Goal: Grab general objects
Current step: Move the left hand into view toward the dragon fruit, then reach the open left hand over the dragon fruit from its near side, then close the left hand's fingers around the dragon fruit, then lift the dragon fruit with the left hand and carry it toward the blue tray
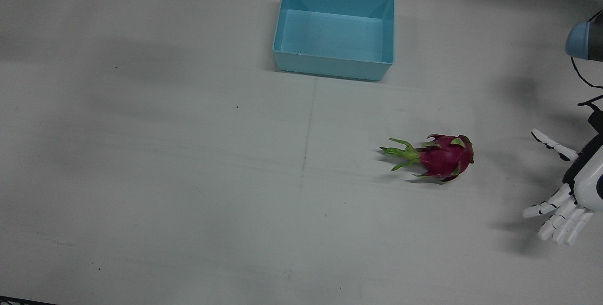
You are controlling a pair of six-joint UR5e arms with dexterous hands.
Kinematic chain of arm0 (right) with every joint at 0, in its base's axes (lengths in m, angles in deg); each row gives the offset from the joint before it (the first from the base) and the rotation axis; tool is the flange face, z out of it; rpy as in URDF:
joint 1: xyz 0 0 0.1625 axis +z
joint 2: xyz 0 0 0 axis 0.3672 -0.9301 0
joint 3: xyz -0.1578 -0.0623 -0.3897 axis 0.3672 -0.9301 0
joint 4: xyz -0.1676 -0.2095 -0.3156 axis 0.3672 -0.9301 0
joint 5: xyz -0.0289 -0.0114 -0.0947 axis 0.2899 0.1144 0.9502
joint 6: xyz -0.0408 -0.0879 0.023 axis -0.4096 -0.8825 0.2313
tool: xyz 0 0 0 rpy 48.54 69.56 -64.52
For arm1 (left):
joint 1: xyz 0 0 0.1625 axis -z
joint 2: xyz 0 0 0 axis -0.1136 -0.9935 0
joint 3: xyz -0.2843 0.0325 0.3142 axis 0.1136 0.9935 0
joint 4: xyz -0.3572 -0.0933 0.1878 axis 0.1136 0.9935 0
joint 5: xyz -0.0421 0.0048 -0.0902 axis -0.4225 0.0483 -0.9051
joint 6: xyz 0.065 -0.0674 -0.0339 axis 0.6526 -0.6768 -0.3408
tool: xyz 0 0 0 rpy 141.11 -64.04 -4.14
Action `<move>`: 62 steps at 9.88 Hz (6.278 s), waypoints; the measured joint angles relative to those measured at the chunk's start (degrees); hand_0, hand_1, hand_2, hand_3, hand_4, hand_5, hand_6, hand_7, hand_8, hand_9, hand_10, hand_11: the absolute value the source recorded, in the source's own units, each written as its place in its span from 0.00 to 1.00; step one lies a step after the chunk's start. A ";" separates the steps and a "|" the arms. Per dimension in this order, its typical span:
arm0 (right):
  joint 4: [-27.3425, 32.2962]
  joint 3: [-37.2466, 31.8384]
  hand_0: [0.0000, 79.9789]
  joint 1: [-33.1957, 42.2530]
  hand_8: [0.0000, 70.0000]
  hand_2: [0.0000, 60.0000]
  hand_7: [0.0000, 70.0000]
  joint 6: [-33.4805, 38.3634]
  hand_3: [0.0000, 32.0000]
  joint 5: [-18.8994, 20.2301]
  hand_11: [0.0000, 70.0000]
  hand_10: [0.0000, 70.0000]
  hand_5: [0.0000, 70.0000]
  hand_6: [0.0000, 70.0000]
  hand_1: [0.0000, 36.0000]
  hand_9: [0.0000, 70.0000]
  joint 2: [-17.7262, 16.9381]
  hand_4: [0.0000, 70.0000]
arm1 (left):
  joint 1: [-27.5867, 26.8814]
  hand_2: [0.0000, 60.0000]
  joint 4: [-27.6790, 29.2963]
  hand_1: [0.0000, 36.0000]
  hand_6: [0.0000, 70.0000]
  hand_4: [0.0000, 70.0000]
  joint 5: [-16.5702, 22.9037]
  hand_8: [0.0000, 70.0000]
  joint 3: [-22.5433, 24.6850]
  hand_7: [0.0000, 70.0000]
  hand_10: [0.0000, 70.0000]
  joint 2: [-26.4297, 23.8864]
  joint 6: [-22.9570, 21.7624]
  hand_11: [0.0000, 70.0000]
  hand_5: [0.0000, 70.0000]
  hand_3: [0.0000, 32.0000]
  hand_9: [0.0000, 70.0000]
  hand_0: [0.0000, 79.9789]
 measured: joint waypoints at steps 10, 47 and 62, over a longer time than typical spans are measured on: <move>0.00 0.00 0.00 -0.02 0.00 0.00 0.00 0.00 0.00 -0.02 0.00 0.00 0.00 0.00 0.00 0.00 0.00 0.00 | -6.29 0.00 -0.48 0.34 0.00 0.00 -5.00 0.00 0.02 0.10 0.00 -0.15 -9.90 0.00 0.42 0.00 0.00 0.61; -0.02 0.09 0.00 0.00 0.00 0.00 0.00 -0.16 0.00 -0.02 0.00 0.00 0.00 0.00 0.00 0.00 0.00 0.00 | -24.52 1.00 -14.87 1.00 0.00 0.55 -32.98 0.01 4.88 0.11 0.00 -11.02 16.00 0.00 0.94 0.00 0.00 0.74; -0.07 0.09 0.00 -0.02 0.00 0.00 0.00 -0.17 0.00 -0.01 0.00 0.00 0.00 0.00 0.00 0.00 0.00 0.00 | -11.26 1.00 -30.89 1.00 0.04 0.62 6.72 0.03 15.69 0.29 0.00 -25.86 3.14 0.01 0.82 0.00 0.04 0.66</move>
